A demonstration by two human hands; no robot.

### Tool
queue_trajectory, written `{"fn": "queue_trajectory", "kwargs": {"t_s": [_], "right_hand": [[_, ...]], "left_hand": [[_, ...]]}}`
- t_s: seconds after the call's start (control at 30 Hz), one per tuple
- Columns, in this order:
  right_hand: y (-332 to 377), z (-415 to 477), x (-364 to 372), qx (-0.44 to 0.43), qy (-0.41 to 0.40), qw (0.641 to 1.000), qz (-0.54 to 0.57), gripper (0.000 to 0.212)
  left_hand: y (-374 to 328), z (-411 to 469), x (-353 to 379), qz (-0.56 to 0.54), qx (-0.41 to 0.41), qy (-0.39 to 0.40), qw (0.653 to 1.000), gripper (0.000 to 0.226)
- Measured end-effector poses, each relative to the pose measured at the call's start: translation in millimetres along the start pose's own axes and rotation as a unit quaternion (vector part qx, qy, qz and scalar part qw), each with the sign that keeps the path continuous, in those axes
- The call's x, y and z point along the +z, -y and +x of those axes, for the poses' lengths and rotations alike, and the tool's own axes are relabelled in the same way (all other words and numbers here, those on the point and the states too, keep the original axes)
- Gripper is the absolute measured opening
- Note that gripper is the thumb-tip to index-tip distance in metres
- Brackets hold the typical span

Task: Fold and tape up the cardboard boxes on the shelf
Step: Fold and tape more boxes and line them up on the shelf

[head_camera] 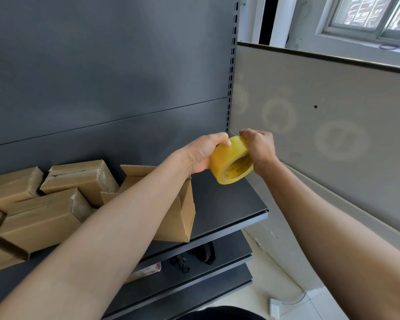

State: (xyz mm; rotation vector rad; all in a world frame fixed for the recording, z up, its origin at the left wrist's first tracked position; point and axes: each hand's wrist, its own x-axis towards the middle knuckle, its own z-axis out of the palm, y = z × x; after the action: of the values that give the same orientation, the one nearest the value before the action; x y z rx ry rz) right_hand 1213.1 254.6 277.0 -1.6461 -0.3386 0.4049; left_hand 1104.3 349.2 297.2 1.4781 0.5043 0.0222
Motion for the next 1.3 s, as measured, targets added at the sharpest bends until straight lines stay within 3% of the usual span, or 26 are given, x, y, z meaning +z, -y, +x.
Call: {"fn": "queue_trajectory", "kwargs": {"t_s": [0.23, 0.43, 0.57, 0.7, 0.83, 1.0, 1.13, 1.2, 1.3], "right_hand": [[0, -3, -4, 0.117, -0.04, 0.981, 0.15, 0.016], [-7, 5, -7, 0.222, 0.003, 0.883, 0.414, 0.014], [-1, 3, -7, 0.216, 0.028, 0.901, 0.374, 0.014], [3, 2, -6, 0.094, 0.018, 0.982, 0.161, 0.026], [1, 0, 2, 0.013, 0.016, 0.999, 0.045, 0.028], [-5, 5, -8, 0.104, -0.059, 0.98, 0.162, 0.009], [-11, 1, -8, 0.155, -0.043, 0.938, 0.308, 0.022], [-12, 0, -7, 0.168, -0.028, 0.924, 0.342, 0.021], [-14, 2, -9, 0.202, 0.0, 0.896, 0.397, 0.014]], "left_hand": [[-2, -1, -3, -0.029, 0.02, 0.022, 0.999, 0.01], [4, -3, -12, -0.082, 0.036, 0.046, 0.995, 0.014], [2, -2, -14, -0.121, 0.033, 0.032, 0.992, 0.024], [-6, 1, -13, -0.072, -0.009, -0.057, 0.996, 0.038], [2, 1, -5, 0.017, 0.016, -0.083, 0.996, 0.017], [12, -2, -16, -0.048, 0.049, -0.043, 0.997, 0.011], [12, -4, -17, -0.08, 0.044, 0.006, 0.996, 0.017], [13, -5, -17, -0.097, 0.037, 0.04, 0.994, 0.024], [14, -7, -21, -0.114, 0.037, 0.065, 0.991, 0.017]]}}
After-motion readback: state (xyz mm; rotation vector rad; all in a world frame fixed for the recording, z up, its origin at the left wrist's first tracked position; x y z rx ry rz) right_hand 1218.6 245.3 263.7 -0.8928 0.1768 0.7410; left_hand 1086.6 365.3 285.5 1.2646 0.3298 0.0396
